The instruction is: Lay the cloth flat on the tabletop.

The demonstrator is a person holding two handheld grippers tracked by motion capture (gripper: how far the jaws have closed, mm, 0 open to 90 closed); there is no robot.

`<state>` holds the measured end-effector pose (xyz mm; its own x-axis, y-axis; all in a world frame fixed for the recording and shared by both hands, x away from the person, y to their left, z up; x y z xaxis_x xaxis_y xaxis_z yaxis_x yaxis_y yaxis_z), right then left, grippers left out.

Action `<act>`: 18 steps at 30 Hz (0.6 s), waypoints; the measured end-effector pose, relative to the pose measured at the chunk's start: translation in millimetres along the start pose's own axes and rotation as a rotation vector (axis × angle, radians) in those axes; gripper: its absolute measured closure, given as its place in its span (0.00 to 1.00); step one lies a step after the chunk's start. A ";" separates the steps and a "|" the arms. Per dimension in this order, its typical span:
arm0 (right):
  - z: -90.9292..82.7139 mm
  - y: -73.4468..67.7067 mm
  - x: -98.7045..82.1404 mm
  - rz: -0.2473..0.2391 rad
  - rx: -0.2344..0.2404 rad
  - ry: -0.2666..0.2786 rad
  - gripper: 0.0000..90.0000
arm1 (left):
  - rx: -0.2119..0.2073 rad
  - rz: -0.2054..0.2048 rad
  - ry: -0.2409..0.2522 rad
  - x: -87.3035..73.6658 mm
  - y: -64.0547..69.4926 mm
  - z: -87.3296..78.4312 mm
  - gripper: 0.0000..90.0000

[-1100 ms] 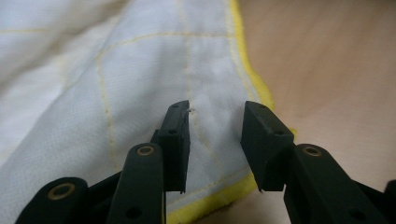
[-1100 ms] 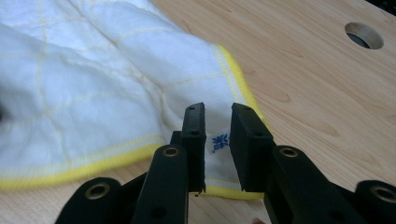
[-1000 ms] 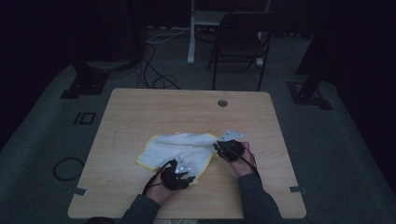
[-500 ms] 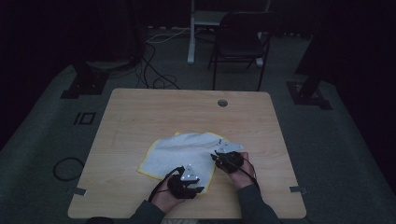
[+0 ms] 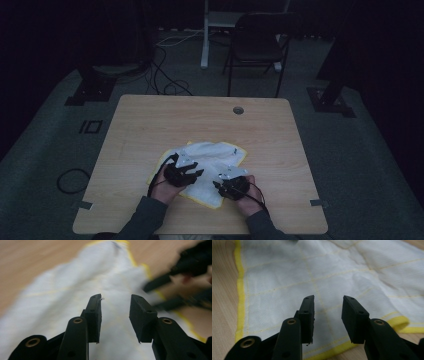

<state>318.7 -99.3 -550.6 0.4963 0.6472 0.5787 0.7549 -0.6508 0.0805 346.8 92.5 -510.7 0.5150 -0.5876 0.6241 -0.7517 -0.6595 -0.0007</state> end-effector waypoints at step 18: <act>4.9 2.8 -9.8 0.037 0.048 -0.049 0.74 | 0.163 -0.144 -0.057 24.3 -91.4 19.6 0.80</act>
<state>318.0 -105.5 -560.1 0.5436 0.6429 0.5396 0.7549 -0.6555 0.0204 436.1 129.3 -510.8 0.6379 -0.5043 0.5821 -0.5947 -0.8027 -0.0438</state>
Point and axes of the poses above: each handheld gripper's, and its own axes: z roughly forward along the jaws, x roughly out of its top, y roughly to its right, the point moved 3 cm from there along z, roughly forward along the jaws, and after that the axes turned 12 degrees about -y, right-handed, at the moved point
